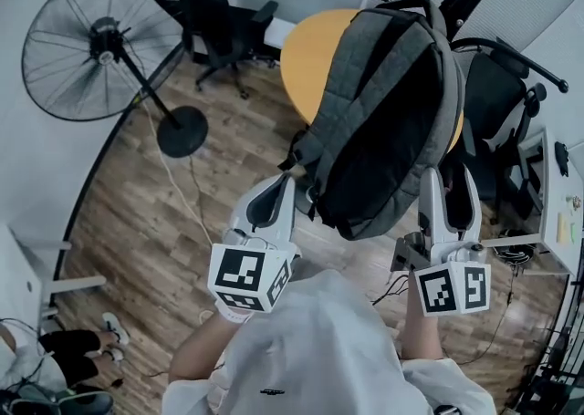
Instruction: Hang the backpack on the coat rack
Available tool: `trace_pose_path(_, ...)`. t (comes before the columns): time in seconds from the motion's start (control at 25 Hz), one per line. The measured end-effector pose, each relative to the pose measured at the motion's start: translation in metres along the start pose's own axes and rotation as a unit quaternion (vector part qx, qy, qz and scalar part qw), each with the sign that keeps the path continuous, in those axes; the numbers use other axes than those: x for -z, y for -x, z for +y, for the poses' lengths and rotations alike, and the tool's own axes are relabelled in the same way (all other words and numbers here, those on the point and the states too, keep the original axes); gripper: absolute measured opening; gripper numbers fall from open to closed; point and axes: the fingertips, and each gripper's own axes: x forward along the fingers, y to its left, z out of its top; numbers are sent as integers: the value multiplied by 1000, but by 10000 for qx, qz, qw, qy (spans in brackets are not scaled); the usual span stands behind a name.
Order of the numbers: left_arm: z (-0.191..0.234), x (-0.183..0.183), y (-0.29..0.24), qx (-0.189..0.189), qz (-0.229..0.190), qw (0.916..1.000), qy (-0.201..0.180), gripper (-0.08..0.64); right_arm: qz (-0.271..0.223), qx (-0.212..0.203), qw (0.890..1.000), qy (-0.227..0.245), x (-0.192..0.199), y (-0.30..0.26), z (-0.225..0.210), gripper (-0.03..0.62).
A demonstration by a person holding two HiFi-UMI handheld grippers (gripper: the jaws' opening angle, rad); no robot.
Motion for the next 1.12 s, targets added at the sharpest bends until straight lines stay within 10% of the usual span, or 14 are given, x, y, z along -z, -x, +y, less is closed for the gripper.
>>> trace_pose_path(1.12, 20, 11, 57, -604, -118, 9978, -261, 17, 1006, -1850, 9771, 320, 98, -1, 132, 152)
